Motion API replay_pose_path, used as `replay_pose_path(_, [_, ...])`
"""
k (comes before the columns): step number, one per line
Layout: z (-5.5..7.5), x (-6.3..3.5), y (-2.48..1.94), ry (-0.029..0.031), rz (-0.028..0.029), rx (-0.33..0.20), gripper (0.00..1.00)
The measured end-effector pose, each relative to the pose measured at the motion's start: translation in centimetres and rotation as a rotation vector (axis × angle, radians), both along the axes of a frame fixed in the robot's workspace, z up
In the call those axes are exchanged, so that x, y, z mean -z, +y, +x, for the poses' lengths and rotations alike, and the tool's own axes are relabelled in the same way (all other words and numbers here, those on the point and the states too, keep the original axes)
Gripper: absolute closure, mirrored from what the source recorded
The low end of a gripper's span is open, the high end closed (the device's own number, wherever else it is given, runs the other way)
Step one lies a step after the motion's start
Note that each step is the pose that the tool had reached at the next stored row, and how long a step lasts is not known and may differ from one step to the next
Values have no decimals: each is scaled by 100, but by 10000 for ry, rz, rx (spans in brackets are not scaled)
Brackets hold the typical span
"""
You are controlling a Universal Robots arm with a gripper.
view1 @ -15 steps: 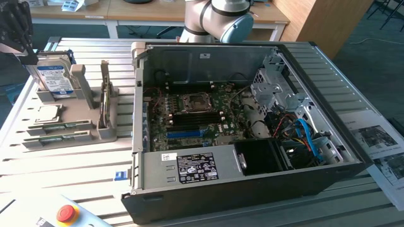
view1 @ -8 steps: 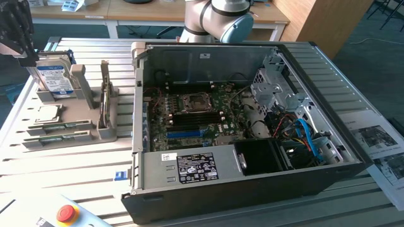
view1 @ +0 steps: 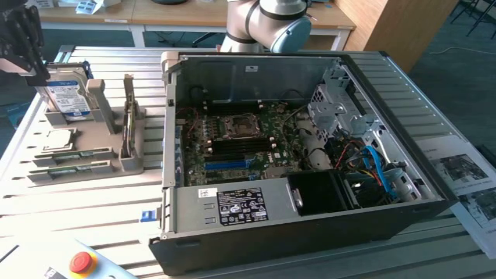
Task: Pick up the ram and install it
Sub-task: 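Pick up the ram and move it above insertion slot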
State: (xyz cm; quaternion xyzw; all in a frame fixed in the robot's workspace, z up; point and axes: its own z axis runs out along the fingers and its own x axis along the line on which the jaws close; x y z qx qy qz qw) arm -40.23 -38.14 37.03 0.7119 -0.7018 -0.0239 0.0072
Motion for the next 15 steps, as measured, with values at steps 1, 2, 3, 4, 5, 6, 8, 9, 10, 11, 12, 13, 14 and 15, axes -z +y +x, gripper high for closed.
replay_pose_path(1, [0,16,0,0,0,0,76])
replay_pose_path(2, [-1,32,-1,0,0,0,76])
replay_pose_path(3, [-1,50,-1,0,-1,0,76])
replay_pose_path(4, [-1,66,-1,-1,-1,0,76])
replay_pose_path(5, [-1,83,-1,0,0,0,76])
replay_pose_path(6, [-1,100,-2,-1,0,0,76])
replay_pose_path(8, [-1,133,-2,0,0,0,76])
replay_pose_path(9, [-1,151,-2,-1,0,0,76])
replay_pose_path(10, [-1,169,-2,-1,0,0,76])
replay_pose_path(11, [-2,189,-2,0,0,0,76])
replay_pose_path(12, [-2,207,-2,-1,0,0,76])
replay_pose_path(13, [-2,225,-2,-1,0,0,76])
replay_pose_path(14, [-2,242,-3,0,-1,-1,76])
replay_pose_path(15, [-3,260,-3,0,-1,0,76])
